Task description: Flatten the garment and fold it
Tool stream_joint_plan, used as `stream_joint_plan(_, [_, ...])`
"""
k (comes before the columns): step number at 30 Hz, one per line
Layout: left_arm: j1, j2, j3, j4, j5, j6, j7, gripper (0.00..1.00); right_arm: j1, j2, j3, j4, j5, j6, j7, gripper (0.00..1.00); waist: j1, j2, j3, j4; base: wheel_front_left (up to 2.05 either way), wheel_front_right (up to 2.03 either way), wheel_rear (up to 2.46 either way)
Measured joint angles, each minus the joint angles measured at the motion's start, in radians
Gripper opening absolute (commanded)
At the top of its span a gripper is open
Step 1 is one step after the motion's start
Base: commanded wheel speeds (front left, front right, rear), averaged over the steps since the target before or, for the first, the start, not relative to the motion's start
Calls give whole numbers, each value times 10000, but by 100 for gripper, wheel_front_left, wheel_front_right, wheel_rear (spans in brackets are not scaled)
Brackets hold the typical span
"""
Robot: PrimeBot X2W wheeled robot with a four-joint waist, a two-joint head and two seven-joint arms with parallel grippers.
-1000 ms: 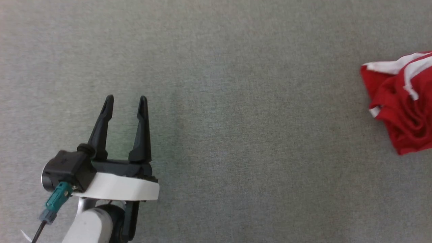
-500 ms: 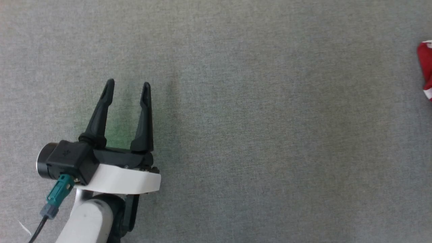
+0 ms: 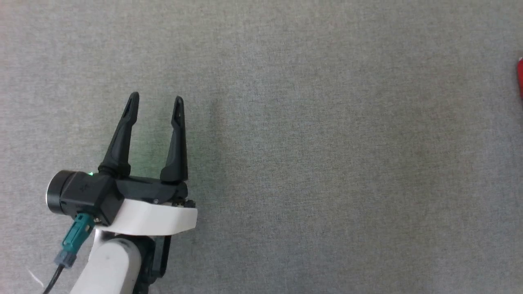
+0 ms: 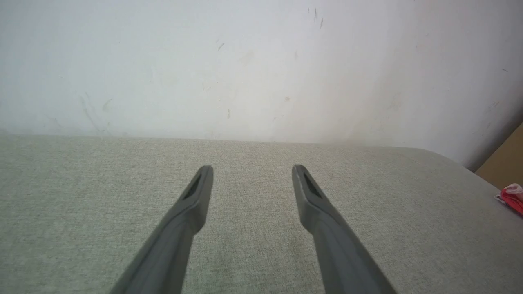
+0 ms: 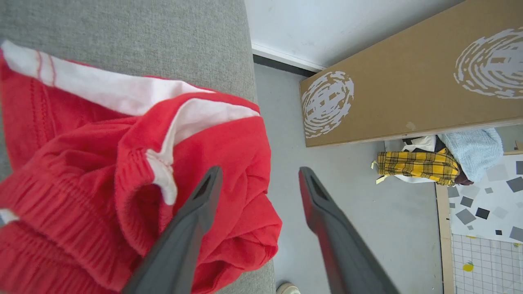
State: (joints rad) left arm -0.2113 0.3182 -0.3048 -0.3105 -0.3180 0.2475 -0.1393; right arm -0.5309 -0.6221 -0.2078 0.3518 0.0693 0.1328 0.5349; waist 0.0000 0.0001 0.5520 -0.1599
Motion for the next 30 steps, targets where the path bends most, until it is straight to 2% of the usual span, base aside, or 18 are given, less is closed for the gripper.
stream_joint_plan(7, [83,-77,-10,332,-213,2,-299,100,244,443,-326,-234,-81,0,-337,100,-1,0,-542,102,0,0,0])
stream_joint_plan(15, [676,-360,293,915,-474,280,-748,100,1263,1889,79,-1406,337,0,-1120,100,-1,-1,-1440,276,0,0,0])
stream_joint_plan(23, [1304,-477,399,1315,-715,274,-953,100,2461,3298,821,-3045,719,0,-2596,100,-2,0,-2538,536,0,0,0])
stream_joint_plan(30, [1543,-345,286,1779,-683,263,-940,100,3698,4468,976,-3898,617,0,-4345,100,-3,0,-3409,907,0,0,0])
